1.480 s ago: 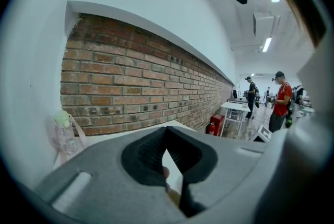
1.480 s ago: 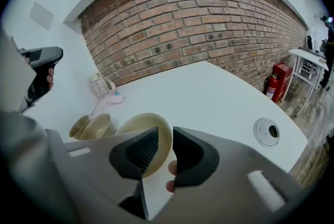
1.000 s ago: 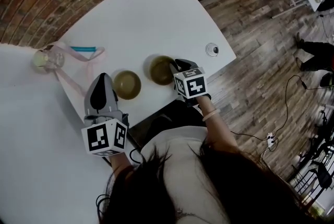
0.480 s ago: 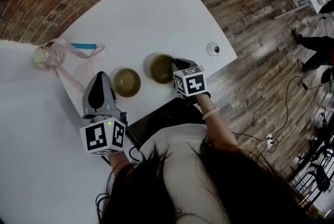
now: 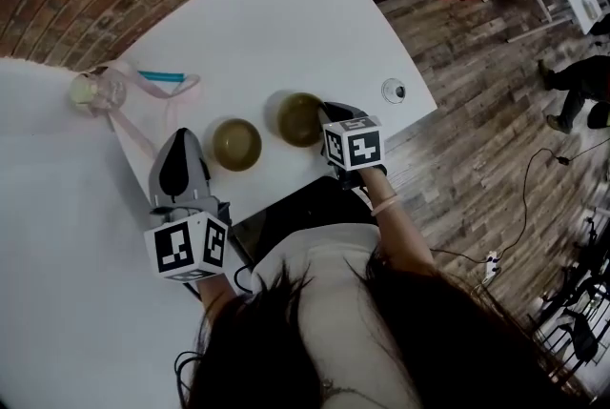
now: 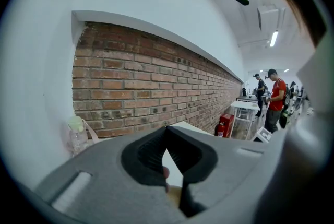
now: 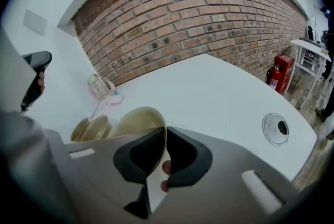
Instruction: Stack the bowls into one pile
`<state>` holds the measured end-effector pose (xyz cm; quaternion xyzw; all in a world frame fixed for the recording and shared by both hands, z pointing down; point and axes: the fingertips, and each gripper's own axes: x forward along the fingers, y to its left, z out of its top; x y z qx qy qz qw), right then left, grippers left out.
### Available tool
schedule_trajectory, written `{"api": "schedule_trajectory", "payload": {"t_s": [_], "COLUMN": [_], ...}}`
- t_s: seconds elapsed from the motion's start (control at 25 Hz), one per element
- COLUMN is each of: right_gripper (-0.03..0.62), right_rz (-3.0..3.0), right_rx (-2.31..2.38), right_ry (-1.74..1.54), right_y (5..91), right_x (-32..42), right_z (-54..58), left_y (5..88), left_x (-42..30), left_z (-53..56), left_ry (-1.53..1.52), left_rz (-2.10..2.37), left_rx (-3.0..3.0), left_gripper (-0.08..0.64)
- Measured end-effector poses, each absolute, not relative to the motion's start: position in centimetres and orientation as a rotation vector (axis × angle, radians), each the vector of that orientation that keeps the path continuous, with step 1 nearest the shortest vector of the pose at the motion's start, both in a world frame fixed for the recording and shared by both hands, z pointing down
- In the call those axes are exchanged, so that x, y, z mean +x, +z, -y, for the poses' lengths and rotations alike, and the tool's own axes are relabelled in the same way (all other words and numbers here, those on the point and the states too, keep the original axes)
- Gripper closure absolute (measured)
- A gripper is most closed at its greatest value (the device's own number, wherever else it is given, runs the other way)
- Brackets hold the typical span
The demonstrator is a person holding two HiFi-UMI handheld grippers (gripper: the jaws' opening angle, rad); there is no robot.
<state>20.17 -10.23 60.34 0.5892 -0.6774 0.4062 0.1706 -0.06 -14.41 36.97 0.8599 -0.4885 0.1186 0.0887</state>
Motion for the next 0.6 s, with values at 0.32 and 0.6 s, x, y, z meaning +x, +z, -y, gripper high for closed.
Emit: {"api": "schedule_trajectory", "payload": {"t_s": [0.32,0.6], "right_gripper": [0.571,0.571], "right_rz": [1.936,1.926], "right_rx": [1.696,1.729], "right_ry": [1.144,1.127], "right_y": [59.1,57.7], "right_x": [19.3,18.2], "right_z": [10.5,10.4], "left_y": [36.2,34.9], "left_x": [-2.0,-3.8], "left_z": [13.8,13.6], "left_ry": [0.34,0.304], "left_rz": [1.474,1.469], "left_rx": [2.56,2.574], "left_gripper": [0.56,0.56]}}
